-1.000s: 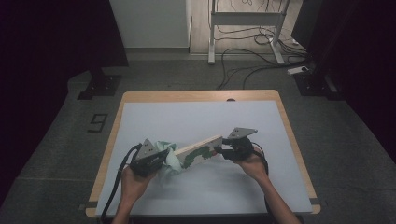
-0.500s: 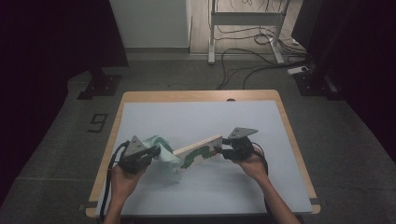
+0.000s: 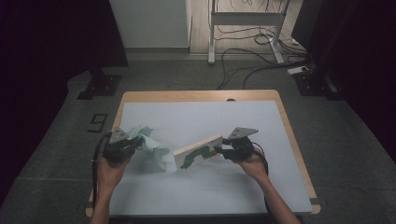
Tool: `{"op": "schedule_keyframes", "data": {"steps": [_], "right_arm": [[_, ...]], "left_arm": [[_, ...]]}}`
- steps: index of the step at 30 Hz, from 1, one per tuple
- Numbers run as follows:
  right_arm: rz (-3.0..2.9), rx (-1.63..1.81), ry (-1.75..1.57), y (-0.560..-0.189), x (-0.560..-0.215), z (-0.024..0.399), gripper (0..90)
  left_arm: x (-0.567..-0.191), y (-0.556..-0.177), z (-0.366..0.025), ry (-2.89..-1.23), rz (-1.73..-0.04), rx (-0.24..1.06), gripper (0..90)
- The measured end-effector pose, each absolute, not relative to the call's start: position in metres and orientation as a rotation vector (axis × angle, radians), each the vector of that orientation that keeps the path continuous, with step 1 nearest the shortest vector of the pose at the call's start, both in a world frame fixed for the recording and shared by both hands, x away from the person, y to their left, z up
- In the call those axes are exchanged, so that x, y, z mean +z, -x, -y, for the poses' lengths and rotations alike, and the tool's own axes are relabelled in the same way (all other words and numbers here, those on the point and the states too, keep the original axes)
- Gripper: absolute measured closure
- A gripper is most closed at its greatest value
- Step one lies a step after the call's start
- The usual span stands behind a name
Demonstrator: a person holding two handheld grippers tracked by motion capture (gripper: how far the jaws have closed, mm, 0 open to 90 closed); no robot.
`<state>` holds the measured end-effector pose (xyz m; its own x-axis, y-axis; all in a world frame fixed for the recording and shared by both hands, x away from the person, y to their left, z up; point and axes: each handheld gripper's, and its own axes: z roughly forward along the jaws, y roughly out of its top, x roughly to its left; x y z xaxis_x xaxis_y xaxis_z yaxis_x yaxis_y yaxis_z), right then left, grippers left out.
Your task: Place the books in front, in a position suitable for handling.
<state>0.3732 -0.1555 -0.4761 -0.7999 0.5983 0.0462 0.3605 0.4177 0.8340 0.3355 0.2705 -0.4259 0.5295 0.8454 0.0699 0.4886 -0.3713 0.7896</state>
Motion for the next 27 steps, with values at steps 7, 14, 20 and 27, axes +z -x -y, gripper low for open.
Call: {"op": "schedule_keyframes", "data": {"steps": [7,14,20,27], "right_arm": [[-2.415,1.33,-0.838,-0.373,-0.476,0.156,53.5],[-2.415,1.336,-0.84,-0.373,-0.477,0.156,53.5],[-2.416,1.338,-0.839,-0.373,-0.477,0.157,53.4],[-2.415,1.338,-0.838,-0.373,-0.476,0.157,53.5]], "left_arm": [[-0.444,-0.354,-0.276,-2.025,-1.141,0.594,82.4],[-0.48,-0.366,-0.269,-2.048,-1.188,0.52,80.8],[-0.502,-0.373,-0.264,-2.07,-1.216,0.479,79.5],[-0.515,-0.379,-0.262,-2.083,-1.233,0.45,73.8]]}}
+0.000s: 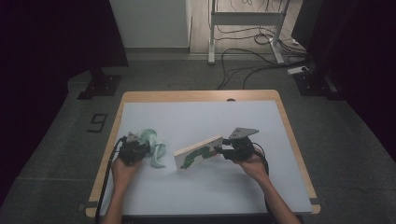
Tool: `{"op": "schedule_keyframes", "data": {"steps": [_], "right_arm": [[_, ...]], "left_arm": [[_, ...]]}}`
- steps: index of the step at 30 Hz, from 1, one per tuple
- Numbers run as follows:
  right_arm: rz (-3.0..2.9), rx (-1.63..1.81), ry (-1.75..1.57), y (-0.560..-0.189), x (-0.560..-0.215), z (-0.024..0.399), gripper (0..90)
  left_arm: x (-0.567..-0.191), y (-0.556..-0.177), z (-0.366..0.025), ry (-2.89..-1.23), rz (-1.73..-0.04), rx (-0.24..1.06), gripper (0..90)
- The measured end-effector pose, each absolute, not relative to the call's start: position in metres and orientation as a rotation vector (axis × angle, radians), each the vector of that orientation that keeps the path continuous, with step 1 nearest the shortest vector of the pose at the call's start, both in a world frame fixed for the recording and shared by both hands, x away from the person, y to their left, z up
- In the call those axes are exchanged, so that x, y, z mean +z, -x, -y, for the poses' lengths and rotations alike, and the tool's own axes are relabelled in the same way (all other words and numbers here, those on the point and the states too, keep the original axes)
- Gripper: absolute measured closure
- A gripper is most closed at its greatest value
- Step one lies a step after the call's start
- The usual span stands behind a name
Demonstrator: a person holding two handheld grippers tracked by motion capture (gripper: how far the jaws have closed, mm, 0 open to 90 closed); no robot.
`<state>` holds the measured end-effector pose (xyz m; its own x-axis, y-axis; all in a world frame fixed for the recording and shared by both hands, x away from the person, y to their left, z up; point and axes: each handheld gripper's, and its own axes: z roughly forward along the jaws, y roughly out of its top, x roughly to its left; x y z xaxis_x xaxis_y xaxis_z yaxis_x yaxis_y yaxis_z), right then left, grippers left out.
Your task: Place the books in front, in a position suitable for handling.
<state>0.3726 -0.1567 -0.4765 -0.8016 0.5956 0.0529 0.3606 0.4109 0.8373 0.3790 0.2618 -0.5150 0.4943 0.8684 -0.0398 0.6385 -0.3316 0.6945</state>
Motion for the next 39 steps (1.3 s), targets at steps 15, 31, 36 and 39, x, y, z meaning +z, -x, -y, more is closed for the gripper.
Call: {"op": "schedule_keyframes", "data": {"steps": [15,31,36,39], "right_arm": [[-2.418,1.324,-0.84,-0.373,-0.476,0.155,53.1],[-2.421,1.321,-0.837,-0.373,-0.475,0.155,53.0],[-2.423,1.32,-0.837,-0.373,-0.475,0.156,53.0],[-2.425,1.317,-0.834,-0.373,-0.475,0.155,53.1]], "left_arm": [[-0.468,-0.34,-0.257,-2.041,-1.103,0.449,30.4],[-0.458,-0.311,-0.193,-2.123,-0.822,0.28,37.1],[-0.462,-0.312,-0.18,-2.121,-0.797,0.263,45.4],[-0.463,-0.312,-0.176,-2.119,-0.786,0.25,52.8]]}}
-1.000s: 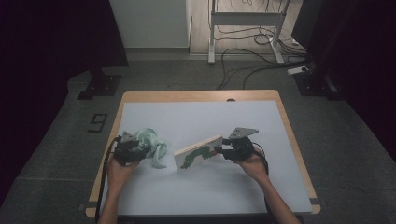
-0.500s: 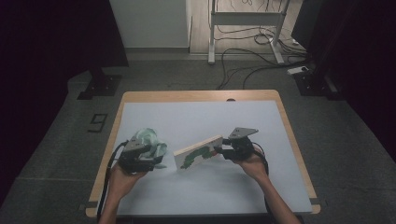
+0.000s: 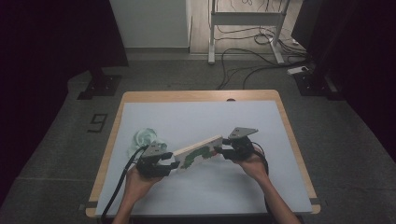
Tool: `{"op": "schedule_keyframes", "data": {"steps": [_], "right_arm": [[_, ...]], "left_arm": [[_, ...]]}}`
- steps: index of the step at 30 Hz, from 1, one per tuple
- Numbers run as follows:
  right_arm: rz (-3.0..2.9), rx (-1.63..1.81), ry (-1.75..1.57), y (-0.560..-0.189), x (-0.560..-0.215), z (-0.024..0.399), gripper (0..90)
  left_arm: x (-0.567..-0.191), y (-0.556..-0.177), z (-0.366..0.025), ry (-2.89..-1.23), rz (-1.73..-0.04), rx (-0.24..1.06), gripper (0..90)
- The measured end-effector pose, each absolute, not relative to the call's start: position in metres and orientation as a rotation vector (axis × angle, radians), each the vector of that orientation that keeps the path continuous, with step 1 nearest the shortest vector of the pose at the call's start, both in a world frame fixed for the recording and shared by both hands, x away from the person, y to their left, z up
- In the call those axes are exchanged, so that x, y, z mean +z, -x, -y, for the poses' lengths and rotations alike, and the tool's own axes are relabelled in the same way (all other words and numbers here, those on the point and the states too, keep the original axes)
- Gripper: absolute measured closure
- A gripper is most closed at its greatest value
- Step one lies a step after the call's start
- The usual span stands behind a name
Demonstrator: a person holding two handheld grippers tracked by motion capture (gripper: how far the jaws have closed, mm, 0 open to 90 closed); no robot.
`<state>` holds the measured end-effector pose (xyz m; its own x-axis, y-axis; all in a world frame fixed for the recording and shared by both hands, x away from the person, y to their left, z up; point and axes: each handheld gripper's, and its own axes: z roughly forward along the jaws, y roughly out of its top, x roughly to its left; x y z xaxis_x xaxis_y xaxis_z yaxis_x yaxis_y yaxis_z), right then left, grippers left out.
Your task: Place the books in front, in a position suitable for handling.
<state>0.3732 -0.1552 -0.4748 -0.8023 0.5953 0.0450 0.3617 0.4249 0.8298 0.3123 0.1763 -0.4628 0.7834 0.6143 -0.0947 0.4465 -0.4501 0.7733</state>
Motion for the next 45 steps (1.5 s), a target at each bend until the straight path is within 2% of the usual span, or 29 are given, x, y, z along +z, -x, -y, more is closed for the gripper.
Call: {"op": "schedule_keyframes", "data": {"steps": [5,7,13,21,36,45], "right_arm": [[-2.429,1.308,-0.835,-0.374,-0.474,0.155,53.2],[-2.427,1.302,-0.833,-0.374,-0.474,0.154,54.5],[-2.422,1.322,-0.851,-0.374,-0.474,0.154,58.8],[-2.389,1.301,-0.863,-0.384,-0.469,0.146,59.0],[-2.415,1.365,-0.869,-0.371,-0.469,0.155,56.1],[-2.439,1.358,-0.863,-0.361,-0.468,0.158,49.7]], "left_arm": [[-0.463,-0.314,-0.171,-2.129,-0.768,0.251,67.8],[-0.462,-0.315,-0.17,-2.14,-0.768,0.274,70.0],[-0.461,-0.322,-0.173,-2.145,-0.783,0.325,69.0],[-0.462,-0.338,-0.174,-2.142,-0.787,0.449,65.6],[-0.46,-0.322,-0.169,-2.164,-0.787,0.419,61.0],[-0.462,-0.306,-0.175,-2.109,-0.779,0.331,57.3]]}}
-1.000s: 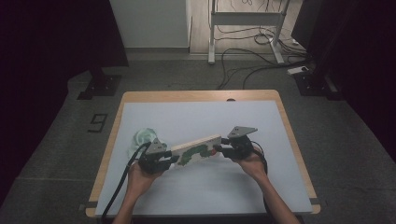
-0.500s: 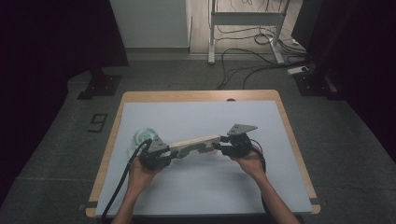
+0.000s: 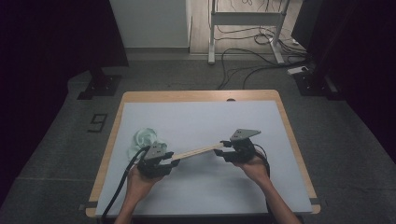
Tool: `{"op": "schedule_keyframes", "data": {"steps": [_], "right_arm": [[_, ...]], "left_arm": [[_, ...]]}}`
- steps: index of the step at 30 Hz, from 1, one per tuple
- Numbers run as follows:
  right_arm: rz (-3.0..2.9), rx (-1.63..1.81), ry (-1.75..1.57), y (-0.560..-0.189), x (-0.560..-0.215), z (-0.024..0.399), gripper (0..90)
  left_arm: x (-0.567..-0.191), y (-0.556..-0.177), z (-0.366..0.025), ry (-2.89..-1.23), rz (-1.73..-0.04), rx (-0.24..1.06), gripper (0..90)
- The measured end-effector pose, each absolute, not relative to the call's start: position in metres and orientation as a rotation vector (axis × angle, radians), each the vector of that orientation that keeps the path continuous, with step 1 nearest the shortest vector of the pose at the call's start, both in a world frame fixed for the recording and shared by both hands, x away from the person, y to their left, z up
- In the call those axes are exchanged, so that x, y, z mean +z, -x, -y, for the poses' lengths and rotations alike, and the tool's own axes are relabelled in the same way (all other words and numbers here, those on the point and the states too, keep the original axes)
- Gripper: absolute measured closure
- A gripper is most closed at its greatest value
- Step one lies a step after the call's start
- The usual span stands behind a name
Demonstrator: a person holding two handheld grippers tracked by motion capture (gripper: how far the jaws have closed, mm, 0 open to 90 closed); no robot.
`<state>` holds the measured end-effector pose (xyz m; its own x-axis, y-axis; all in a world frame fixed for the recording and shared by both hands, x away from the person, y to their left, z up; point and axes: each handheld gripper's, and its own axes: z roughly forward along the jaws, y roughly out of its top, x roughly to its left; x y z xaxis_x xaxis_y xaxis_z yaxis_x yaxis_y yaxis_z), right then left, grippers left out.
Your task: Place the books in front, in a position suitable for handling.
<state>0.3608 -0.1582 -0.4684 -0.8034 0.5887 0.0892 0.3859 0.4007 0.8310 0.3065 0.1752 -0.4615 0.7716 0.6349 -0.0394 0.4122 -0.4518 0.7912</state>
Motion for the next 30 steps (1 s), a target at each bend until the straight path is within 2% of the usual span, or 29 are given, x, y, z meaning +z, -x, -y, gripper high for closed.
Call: {"op": "schedule_keyframes", "data": {"steps": [6,20,30], "right_arm": [[-2.465,1.329,-0.878,-0.355,-0.47,0.16,45.4],[-2.502,1.285,-0.889,-0.336,-0.481,0.166,43.5],[-2.511,1.273,-0.869,-0.321,-0.489,0.169,43.6]], "left_arm": [[-0.465,-0.301,-0.175,-2.099,-0.783,0.273,52.1],[-0.478,-0.281,-0.165,-2.14,-0.794,0.305,38.7],[-0.49,-0.269,-0.16,-2.158,-0.813,0.319,36.9]]}}
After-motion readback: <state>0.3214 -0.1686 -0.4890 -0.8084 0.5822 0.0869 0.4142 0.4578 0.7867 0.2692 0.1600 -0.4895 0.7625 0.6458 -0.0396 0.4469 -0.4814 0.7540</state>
